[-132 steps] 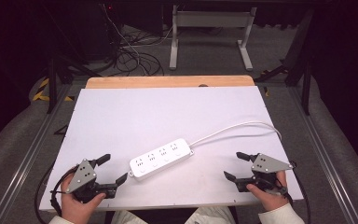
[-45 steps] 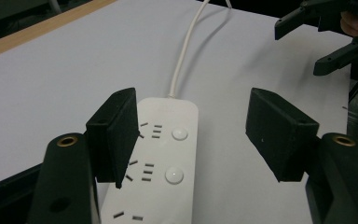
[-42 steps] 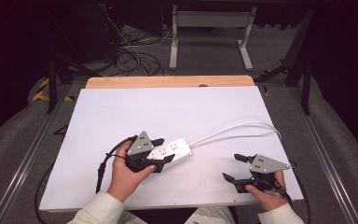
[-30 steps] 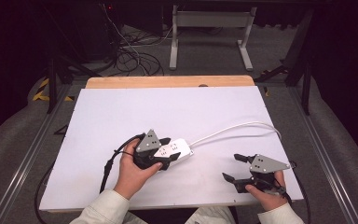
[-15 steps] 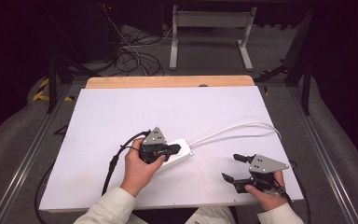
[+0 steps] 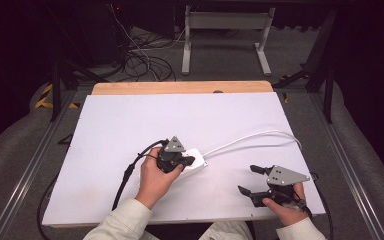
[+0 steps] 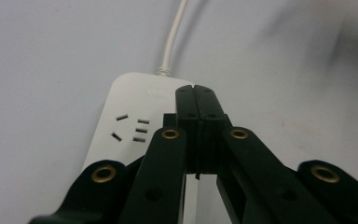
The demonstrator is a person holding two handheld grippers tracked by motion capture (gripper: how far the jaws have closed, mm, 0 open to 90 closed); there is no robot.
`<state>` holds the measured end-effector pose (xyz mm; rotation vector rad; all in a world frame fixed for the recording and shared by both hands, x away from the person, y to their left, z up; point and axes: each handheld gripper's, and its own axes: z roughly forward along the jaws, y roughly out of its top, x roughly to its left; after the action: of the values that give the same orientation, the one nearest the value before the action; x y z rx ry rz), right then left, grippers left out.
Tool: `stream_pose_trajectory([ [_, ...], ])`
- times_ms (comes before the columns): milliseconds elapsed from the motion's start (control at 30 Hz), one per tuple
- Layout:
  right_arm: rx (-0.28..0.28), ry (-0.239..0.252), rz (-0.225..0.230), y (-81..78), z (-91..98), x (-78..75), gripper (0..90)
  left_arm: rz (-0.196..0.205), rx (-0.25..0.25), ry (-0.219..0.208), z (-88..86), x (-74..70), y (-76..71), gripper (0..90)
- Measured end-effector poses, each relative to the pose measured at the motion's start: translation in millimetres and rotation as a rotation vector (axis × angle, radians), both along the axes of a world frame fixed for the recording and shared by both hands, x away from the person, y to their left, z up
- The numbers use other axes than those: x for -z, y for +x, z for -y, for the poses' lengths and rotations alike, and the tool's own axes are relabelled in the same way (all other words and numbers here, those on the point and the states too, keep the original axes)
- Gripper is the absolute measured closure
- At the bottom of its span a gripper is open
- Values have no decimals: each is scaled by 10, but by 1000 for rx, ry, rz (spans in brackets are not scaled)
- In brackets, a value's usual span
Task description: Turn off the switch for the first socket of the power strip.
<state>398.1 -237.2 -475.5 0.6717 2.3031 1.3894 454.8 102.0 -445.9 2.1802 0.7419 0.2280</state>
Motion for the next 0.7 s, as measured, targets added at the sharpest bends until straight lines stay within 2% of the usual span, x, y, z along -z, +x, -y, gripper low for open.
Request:
stream_pose_trajectory([
  [33,-1,-2,1,1,0,1,204,-21,-6,11,26,19,5,900],
  [267,0,1,-2,1,3,1,204,-41,-25,49,56,65,35,900],
  [467,-7,-2,-2,3,1,4,204,-22,-18,95,86,90,44,900],
  [700,-7,-1,-3,1,2,3,204,-12,-17,100,86,93,46,900],
])
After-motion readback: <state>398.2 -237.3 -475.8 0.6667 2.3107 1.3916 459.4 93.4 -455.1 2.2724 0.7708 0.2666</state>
